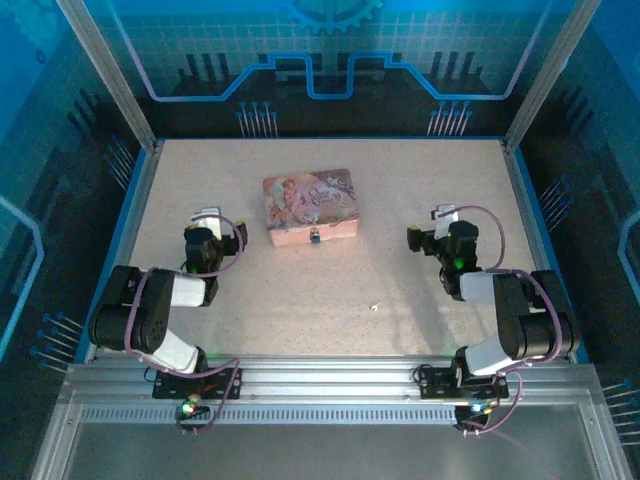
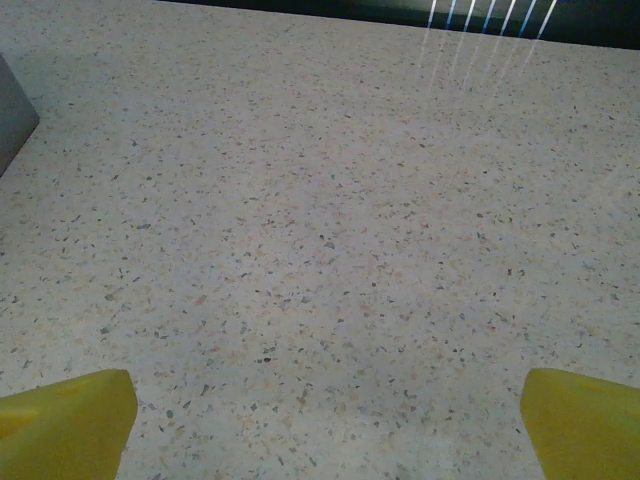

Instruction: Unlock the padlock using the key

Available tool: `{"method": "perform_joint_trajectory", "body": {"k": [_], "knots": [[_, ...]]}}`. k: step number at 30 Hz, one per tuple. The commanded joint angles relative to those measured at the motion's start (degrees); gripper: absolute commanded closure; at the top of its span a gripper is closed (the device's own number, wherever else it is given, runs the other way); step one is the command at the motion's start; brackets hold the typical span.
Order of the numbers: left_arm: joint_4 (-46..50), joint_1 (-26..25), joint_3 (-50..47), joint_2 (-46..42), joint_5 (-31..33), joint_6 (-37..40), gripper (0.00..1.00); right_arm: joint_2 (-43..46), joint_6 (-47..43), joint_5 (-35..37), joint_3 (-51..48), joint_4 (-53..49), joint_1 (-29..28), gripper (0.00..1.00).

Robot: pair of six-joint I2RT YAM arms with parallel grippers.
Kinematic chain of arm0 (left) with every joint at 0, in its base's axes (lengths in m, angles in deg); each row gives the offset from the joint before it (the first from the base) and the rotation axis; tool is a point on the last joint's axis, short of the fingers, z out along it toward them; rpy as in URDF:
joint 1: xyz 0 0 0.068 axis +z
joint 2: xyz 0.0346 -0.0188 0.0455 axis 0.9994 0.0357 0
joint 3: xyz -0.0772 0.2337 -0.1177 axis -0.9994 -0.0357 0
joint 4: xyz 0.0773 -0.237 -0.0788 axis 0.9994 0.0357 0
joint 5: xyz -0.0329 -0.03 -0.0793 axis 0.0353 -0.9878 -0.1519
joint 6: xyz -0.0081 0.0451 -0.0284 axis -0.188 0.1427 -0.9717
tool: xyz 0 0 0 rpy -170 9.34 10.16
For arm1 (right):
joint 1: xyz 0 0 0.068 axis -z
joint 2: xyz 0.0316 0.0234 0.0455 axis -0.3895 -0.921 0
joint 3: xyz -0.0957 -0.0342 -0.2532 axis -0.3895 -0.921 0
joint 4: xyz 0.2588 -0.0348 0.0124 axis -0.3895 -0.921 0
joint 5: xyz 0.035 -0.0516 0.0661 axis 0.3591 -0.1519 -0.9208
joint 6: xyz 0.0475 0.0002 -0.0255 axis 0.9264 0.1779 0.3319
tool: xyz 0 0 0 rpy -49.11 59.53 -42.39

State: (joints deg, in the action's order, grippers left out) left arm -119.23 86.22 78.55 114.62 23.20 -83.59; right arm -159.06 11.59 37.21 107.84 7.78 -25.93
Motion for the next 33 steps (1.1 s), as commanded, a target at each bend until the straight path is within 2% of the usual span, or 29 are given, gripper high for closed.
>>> {"method": "perform_joint_trajectory", "body": {"k": [1,24,26,28,30,33], "knots": [[-1.7,-0.5,1.1,0.6,0.7,-0.6,0.01,-0.6,-0.1,0.3,1.1,1.9,-0.8,0.00],[-2.0,-0.5,0.5,-0.7,0.4,-0.5,0.01,-0.5,0.2,-0.1,1.3,1.8,-0.3,0.00],[1.0,-0.7,-0.6,-6.1,0.5,-0.2,0.01,2.1,1.5,1.1,3.2,-3.5,0.1,0.01],[6.3,-0.9,-0.8,-13.3,0.8,-0.2,0.01,7.5,2.0,-0.5,7.1,-15.8,0.7,0.04],[9.9,-1.3,-0.1,-18.9,1.2,-0.7,0.01,12.5,2.6,-1.9,9.2,-23.3,0.6,0.04],[24.3,-2.3,6.0,-25.6,0.3,-4.5,0.01,19.6,4.3,-2.5,12.2,-36.4,-1.4,0.02]]}}
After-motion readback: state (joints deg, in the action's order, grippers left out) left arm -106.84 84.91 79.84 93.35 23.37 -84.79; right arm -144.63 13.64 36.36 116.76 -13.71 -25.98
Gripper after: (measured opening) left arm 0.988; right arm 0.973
